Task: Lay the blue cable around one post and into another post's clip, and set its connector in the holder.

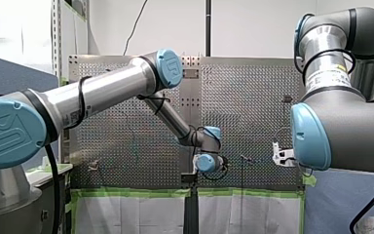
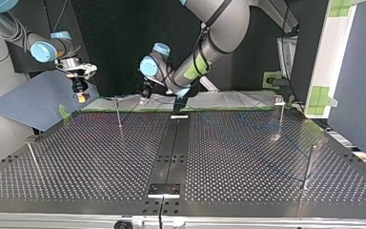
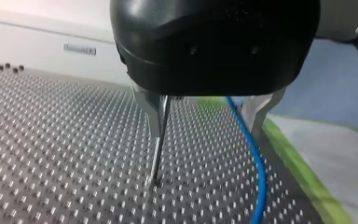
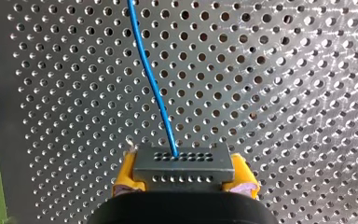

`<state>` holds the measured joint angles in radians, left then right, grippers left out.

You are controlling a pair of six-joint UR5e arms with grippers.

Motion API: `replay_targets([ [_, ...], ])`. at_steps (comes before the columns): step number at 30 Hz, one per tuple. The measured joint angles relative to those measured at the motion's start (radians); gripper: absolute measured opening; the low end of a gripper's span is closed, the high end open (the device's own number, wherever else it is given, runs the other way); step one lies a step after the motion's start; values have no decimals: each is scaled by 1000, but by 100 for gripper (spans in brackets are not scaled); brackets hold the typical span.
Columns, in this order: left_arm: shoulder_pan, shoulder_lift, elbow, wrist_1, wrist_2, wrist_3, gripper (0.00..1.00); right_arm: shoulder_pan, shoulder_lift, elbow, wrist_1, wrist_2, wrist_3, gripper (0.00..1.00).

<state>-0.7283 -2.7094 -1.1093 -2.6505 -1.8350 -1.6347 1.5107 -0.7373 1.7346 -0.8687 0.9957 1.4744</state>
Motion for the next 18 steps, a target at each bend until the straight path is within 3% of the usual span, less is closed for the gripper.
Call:
replay_targets([
  [6, 16, -1, 0, 0, -45, -4, 84, 4, 0, 0, -1, 0, 0, 0],
  [12, 34, -1, 1, -11, -61, -8, 84, 9, 0, 0, 2, 0, 0, 0],
  [14, 35, -1, 0, -16, -61, -10, 80, 9, 0, 0, 3, 0, 0, 0],
  [16, 34, -1, 0, -20, -60, -10, 68, 10, 0, 0, 3, 0, 0, 0],
  [18, 30, 0, 0, -23, -56, -10, 62, 10, 0, 0, 3, 0, 0, 0],
])
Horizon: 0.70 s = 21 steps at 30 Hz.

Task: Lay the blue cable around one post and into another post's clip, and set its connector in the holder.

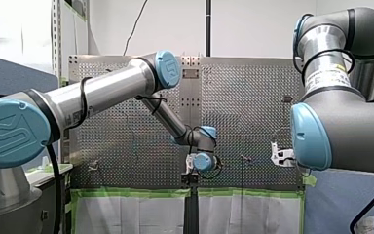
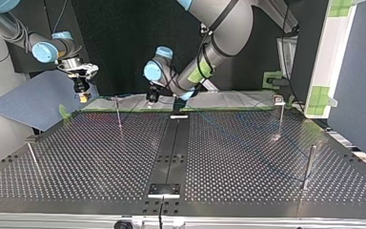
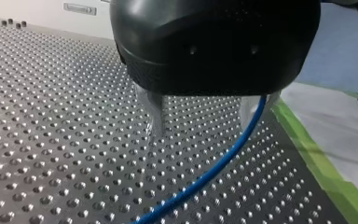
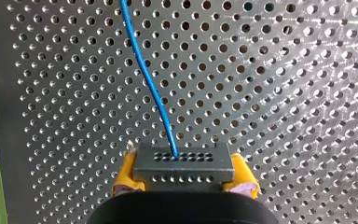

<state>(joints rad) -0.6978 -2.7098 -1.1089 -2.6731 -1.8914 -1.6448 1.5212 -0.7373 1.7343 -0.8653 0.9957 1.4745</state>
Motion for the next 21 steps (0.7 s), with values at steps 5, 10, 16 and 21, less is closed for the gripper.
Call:
replay_targets([
  [5, -9, 0, 0, -19, 24, 6, 50, 1, 0, 0, 2, 0, -1, 0],
  [10, -13, 0, 0, -47, 43, 15, 36, 2, 0, 0, 3, 0, -3, 0],
  [16, -14, 0, 0, -59, 55, 17, 14, 3, 0, 0, 4, 0, -3, 0],
  [21, -12, 0, -1, -60, 80, 17, 7, 3, 0, 0, 5, 0, -3, 0],
])
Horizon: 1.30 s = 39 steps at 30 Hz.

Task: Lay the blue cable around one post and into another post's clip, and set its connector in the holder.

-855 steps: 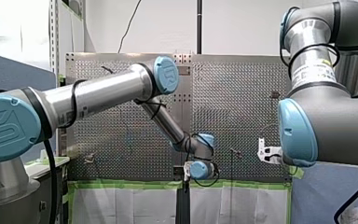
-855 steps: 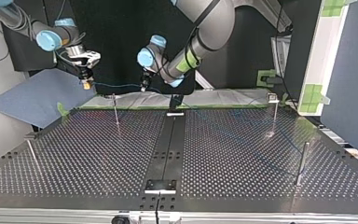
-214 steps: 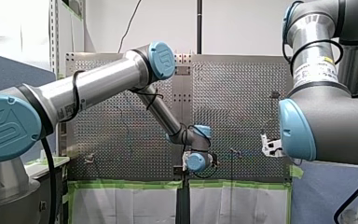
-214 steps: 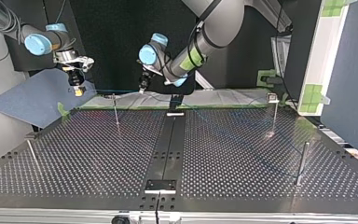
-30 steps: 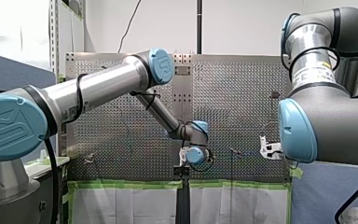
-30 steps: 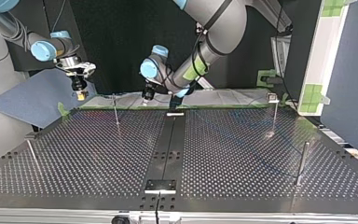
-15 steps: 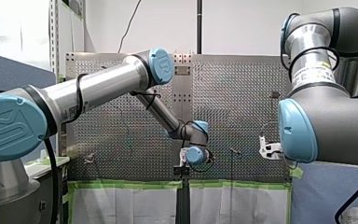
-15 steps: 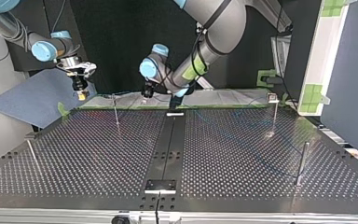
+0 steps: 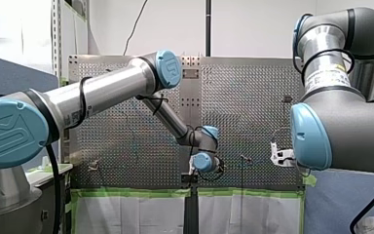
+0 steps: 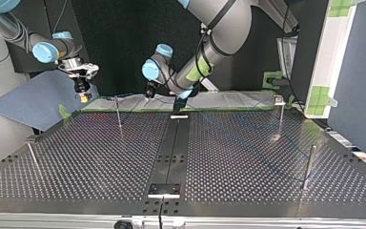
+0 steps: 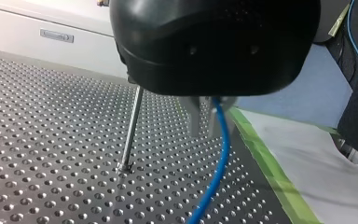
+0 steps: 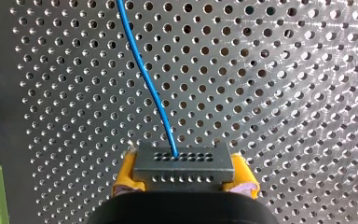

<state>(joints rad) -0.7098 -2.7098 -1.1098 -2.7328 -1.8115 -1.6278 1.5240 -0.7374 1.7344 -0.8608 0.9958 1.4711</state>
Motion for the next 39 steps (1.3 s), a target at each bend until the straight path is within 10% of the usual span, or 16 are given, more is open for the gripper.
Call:
replay_targets([
  [39, 67, -1, 39, 28, 52, -73, 7, -5, 0, -22, -9, 0, 30, 0],
])
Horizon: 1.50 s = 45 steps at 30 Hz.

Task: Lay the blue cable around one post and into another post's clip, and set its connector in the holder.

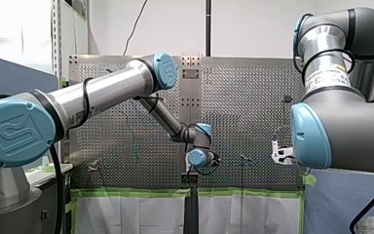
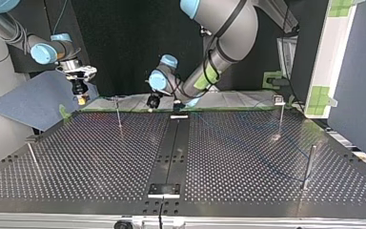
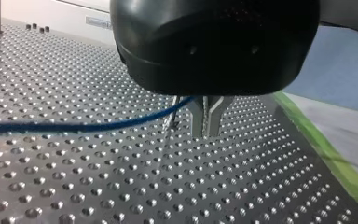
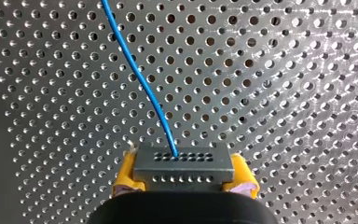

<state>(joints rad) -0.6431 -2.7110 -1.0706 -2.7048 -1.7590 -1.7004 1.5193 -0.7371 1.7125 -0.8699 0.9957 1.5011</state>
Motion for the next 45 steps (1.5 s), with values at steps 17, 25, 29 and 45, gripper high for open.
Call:
replay_targets([
  [17, 22, -1, 7, -12, 6, -10, 7, 0, 4, -23, 0, 4, 8, 0],
  [25, 28, -1, 8, -19, 6, -13, 7, 1, 8, -38, 1, 10, 11, 0],
  [29, 29, 0, 10, -19, 5, -12, 7, 3, 14, -48, 4, 10, 14, 0],
  [45, 29, -1, 18, -18, 5, -11, 7, 12, 69, -125, 53, 12, -6, 0],
])
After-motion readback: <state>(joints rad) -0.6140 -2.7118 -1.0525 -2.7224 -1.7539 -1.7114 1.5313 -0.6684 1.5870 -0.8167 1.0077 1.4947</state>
